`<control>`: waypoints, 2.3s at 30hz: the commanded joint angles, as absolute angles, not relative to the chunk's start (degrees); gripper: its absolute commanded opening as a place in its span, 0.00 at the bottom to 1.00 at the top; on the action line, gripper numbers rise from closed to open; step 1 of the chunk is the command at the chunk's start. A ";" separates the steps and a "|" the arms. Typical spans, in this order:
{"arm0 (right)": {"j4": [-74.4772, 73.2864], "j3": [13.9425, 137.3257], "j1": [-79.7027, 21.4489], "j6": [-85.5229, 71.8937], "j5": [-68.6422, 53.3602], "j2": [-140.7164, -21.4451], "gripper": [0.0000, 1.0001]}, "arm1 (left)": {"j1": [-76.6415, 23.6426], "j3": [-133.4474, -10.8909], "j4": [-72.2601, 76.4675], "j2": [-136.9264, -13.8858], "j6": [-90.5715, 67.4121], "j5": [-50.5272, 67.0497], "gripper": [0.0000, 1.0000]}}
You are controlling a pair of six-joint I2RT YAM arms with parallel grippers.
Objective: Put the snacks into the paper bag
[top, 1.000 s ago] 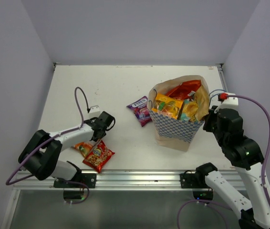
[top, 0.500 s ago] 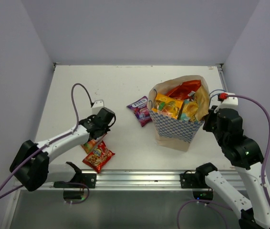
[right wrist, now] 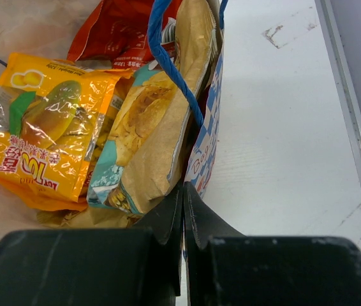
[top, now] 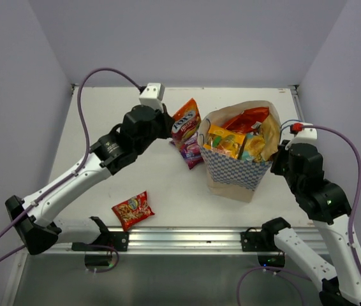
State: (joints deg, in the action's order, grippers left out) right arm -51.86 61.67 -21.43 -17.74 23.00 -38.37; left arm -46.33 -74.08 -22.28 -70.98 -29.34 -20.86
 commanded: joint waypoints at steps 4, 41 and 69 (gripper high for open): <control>-51.24 61.61 -21.80 -17.23 22.85 -39.90 0.00 | -48.51 -92.79 -15.91 -78.56 -21.19 -12.93 0.00; -51.15 61.26 -21.80 -17.32 22.33 -39.11 0.00 | -64.69 -84.12 -1.18 -80.53 -9.34 -36.29 1.00; -51.15 60.91 -22.24 -17.23 22.68 -38.58 0.00 | -23.82 -58.18 24.78 -100.44 -39.02 20.30 0.98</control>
